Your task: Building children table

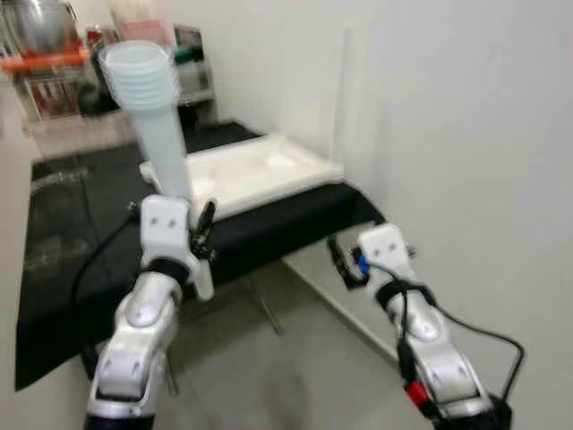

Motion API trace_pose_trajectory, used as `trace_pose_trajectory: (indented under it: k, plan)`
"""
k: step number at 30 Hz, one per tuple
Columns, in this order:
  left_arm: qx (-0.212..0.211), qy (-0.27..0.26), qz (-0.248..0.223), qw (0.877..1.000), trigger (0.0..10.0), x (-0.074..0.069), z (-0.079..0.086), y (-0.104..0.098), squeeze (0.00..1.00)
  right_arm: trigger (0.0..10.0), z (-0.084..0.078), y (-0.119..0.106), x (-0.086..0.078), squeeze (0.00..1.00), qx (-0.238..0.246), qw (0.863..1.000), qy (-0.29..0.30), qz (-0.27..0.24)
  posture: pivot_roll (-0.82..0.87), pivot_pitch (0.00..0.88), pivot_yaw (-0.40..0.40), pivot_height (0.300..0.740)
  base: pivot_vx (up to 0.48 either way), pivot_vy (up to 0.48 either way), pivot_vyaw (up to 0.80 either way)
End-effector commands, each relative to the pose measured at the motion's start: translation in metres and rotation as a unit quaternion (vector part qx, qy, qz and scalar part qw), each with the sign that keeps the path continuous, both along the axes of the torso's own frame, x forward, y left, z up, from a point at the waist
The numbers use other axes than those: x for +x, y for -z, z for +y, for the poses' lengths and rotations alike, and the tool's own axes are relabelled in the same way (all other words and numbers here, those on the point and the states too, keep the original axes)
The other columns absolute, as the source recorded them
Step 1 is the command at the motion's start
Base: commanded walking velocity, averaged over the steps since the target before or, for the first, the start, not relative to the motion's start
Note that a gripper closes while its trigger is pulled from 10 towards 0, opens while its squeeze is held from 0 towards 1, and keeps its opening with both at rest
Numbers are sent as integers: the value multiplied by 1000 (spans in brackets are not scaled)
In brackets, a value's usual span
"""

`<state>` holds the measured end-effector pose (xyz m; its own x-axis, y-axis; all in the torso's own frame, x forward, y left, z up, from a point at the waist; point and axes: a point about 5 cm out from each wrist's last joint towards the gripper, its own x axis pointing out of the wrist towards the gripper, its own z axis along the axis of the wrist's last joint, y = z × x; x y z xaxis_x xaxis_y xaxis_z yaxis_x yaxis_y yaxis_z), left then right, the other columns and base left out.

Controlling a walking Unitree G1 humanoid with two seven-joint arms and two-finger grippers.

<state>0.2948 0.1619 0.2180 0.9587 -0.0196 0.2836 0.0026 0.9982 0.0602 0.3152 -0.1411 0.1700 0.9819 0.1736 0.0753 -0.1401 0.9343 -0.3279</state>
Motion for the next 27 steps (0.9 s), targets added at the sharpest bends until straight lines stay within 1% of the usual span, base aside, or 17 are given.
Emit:
trace_pose_trajectory:
  k: [1, 10, 27]
  plan:
    - [4, -5, -3, 1000, 10000, 0, 2, -1, 0, 10000, 4, -1, 1, 0, -5, 1000, -6, -1, 28, 0, -16, 740, 341, 0, 0]
    - [5, -3, -4, 1000, 10000, -1, 1, 0, 0, 10000, 5, 0, 1, 0, -5, 1000, -8, 0, 28, 0, -17, 740, 363, 0, 0]
    - [7, 2, -2, 1000, 10000, -1, -1, 2, 0, 10000, 6, 0, 0, 0, -7, 1000, -8, -3, 26, 0, -17, 740, 411, 0, 0]
